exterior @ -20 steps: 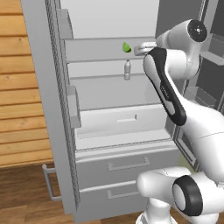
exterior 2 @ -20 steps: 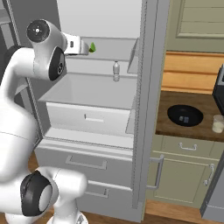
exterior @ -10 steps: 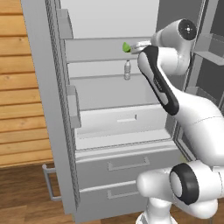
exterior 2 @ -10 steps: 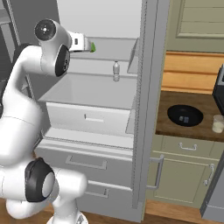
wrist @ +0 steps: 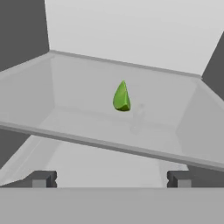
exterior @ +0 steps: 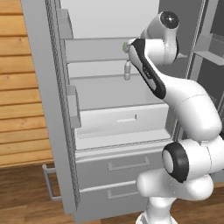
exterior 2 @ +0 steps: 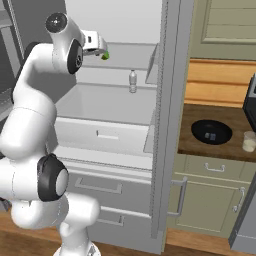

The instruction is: Grab a lemon wedge from the fridge and one ice cube from the ice bowl, and put them in the glass of lemonade.

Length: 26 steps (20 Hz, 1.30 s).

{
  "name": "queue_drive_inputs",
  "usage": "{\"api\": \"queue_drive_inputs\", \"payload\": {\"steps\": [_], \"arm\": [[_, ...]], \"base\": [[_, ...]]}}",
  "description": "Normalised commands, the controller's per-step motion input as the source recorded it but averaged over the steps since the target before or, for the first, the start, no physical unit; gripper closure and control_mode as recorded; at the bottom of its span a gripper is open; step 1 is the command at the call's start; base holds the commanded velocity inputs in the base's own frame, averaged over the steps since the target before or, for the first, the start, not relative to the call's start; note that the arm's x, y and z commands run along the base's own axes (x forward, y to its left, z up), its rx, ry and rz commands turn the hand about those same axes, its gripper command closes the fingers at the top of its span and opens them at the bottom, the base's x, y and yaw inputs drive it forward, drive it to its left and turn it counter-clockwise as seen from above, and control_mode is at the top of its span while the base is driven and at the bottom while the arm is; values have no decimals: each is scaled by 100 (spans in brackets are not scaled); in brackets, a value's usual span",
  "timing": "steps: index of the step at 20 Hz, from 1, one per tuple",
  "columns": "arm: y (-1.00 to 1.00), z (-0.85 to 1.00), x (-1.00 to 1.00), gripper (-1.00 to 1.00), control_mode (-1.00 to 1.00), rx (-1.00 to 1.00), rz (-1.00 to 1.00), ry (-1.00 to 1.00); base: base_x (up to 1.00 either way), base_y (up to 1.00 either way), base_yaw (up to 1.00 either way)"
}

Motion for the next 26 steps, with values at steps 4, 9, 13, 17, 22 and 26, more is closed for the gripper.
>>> {"api": "queue_drive_inputs", "payload": {"steps": [4,9,13,17,22,26], "arm": [[-1,-11,28,-100,-100,0,0,0],[-2,-26,0,-100,-100,0,0,-7],[-10,-5,9,-100,-100,2,0,-5],[-3,-3,6,-100,-100,6,0,-2],[-3,-1,31,-100,-100,4,1,-2],[0,0,35,-100,-100,0,0,0]], "base": [[0,0,0],[0,0,0],[0,0,0],[0,0,0],[0,0,0],[0,0,0]]}}
